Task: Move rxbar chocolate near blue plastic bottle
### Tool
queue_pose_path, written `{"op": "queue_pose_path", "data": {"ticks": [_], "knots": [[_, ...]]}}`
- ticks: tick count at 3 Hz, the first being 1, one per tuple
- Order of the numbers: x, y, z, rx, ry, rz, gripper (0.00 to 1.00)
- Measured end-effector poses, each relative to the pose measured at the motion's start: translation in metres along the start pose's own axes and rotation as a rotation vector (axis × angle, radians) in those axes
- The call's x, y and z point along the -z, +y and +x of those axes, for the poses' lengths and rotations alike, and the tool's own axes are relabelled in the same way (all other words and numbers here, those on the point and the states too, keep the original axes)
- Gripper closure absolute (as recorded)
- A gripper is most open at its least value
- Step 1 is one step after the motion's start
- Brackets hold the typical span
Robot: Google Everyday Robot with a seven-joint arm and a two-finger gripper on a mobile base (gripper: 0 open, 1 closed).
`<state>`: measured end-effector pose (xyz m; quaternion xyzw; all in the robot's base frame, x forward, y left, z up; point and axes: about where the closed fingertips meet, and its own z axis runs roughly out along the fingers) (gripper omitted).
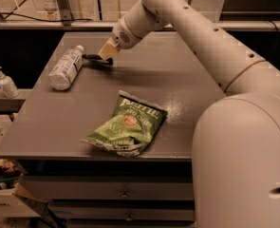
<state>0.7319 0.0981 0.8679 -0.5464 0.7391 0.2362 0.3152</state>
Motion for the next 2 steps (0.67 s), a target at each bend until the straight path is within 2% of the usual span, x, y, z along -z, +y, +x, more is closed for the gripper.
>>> {"op": "queue_pose_path", "data": {"ticks": [1,2], "knots": [[-0.0087,-0.0015,-0.0046,0.005,0.012,-0.007,0.82],[-0.0104,-0.0032,-0.0071,0.0,0.016,-0.007,0.59]]}}
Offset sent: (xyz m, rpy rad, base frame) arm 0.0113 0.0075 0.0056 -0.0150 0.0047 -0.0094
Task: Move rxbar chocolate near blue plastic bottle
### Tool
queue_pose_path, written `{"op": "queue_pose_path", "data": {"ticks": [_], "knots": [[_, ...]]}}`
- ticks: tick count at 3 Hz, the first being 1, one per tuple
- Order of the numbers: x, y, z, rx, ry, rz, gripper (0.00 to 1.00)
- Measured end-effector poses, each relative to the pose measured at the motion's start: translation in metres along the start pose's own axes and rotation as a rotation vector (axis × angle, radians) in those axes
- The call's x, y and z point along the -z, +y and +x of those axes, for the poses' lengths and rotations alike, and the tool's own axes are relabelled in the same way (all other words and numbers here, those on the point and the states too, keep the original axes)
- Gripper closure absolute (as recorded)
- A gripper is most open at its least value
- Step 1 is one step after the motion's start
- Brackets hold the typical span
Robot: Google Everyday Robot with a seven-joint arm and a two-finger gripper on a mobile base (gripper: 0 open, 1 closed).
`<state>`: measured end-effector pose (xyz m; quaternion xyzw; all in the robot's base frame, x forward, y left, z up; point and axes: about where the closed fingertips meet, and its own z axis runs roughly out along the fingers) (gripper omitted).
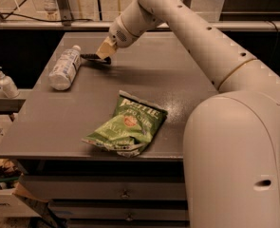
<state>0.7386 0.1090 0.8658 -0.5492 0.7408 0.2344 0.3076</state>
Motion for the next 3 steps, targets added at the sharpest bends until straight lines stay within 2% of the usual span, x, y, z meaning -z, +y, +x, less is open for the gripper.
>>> {"op": "queue_pose_path", "data": {"ticks": [2,3], "knots": [[0.0011,0.004,-0.0078,-0.021,-0.02,-0.031,0.13],[0.0068,0.0034,-0.0129,-0.032,-0.042,-0.041,0.0]]}}
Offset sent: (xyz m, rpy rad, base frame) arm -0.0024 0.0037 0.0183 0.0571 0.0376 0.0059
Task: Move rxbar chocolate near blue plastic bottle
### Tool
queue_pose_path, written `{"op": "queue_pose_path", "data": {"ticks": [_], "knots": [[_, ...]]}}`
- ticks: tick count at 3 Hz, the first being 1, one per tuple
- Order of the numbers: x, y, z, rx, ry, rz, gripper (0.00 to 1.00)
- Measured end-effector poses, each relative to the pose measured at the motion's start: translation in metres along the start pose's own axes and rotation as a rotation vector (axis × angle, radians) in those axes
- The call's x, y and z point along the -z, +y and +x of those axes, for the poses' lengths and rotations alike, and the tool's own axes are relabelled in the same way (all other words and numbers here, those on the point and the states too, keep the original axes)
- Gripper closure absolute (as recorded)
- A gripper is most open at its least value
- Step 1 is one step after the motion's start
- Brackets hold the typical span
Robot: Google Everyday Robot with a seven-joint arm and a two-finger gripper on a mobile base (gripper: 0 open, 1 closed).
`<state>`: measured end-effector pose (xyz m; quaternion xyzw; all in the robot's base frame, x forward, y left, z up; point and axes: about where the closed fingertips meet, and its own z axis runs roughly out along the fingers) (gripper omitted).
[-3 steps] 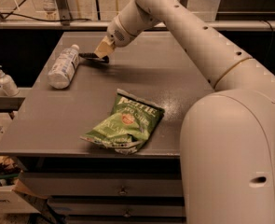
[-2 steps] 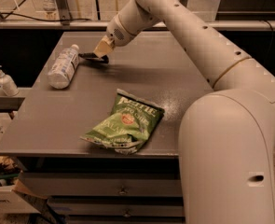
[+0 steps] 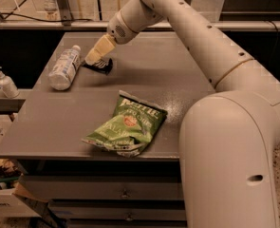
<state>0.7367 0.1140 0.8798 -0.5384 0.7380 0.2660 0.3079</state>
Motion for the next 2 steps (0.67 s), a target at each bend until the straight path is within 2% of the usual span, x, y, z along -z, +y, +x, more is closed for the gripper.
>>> {"op": "queue_pose_path", "data": {"ticks": [1,2], "knots": [[0.02,-0.015,0.01,-0.049,-0.015,0.021,0.0],[0.05,-0.04,0.034,-0.129,-0.044,0.058,0.0]]}}
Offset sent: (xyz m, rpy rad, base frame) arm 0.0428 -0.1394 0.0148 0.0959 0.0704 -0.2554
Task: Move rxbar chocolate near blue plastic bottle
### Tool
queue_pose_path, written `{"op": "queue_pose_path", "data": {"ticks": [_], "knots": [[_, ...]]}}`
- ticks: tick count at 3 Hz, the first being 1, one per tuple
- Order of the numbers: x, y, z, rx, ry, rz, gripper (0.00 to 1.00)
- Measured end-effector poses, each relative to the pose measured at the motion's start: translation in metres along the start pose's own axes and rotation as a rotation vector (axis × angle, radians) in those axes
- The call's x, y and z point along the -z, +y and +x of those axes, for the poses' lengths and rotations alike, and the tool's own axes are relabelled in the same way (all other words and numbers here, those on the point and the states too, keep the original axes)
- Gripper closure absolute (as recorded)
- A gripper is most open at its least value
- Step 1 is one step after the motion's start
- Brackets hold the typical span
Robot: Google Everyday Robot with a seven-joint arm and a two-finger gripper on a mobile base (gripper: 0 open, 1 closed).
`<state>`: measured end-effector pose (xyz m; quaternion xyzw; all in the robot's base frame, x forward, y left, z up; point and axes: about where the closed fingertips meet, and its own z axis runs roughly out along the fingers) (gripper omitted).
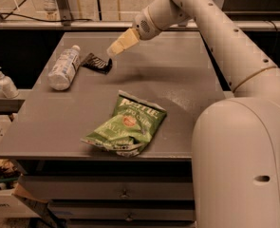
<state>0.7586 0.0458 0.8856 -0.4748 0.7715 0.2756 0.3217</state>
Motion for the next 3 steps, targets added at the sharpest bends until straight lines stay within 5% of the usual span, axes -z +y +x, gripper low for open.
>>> {"op": "queue_pose_path", "data": {"ticks": [2,3], "knots": [[0.082,-0.056,0.05,-0.169,-0.115,0.099,0.0],[0.088,-0.059,0.055,-0.177,-0.119,0.106,0.0]]}}
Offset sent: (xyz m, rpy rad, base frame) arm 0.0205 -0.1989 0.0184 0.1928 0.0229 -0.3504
